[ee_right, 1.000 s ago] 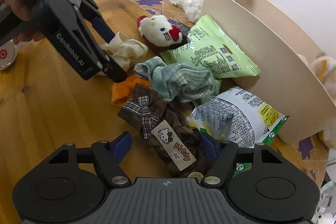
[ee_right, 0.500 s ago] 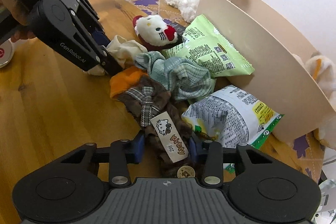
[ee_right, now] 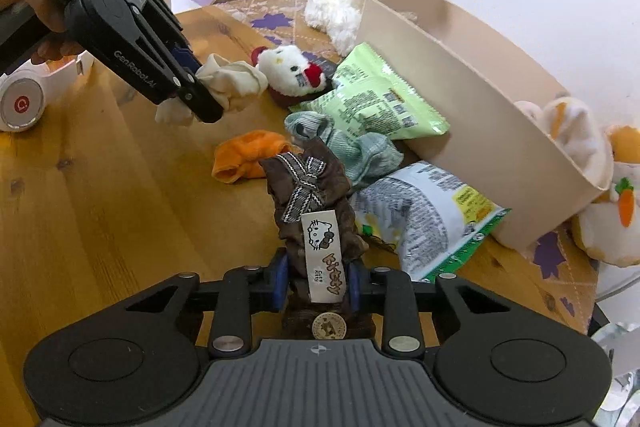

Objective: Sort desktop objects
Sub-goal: 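Carry the scrunchie with the left tool while the right carries the hair band into the bin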

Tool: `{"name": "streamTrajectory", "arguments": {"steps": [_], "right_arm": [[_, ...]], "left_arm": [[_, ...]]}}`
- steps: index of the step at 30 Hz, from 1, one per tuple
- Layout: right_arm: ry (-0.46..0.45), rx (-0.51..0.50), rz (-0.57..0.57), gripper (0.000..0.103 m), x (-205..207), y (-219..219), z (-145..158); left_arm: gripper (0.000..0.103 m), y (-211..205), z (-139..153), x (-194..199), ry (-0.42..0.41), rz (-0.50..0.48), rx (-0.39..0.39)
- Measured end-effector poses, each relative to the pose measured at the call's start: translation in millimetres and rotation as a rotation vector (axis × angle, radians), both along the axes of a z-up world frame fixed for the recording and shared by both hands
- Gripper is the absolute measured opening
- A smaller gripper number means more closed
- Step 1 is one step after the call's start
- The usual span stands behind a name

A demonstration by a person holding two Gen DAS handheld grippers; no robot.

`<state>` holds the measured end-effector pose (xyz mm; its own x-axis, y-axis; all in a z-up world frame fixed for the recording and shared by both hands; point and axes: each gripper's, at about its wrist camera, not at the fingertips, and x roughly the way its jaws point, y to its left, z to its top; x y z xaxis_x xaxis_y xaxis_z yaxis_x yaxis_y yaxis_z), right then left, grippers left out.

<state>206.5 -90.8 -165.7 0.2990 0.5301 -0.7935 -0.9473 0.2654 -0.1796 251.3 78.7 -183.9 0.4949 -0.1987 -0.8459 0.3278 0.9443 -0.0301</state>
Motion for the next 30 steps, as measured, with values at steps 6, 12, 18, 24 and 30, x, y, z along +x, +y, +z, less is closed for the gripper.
{"name": "streamTrajectory", "arguments": {"steps": [6,12,18,24,30], "right_arm": [[-0.043,0.059,-0.007,0.028,-3,-11,28],[-0.095,0.102,-0.043,0.028,10,-18,54],[-0.146,0.149,-0.117,0.028,37,-19,78],[-0.189,0.184,-0.18,0.028,66,-14,95],[-0.207,0.213,-0.251,0.028,95,-1,105]], "left_arm": [[0.024,0,18,-5,-0.039,-0.017,-0.017],[0.024,3,41,1,-0.102,-0.019,-0.031],[0.024,1,66,16,-0.168,-0.033,-0.026],[0.024,-5,90,38,-0.227,-0.035,-0.043],[0.024,-19,111,66,-0.287,-0.038,-0.046]]}}
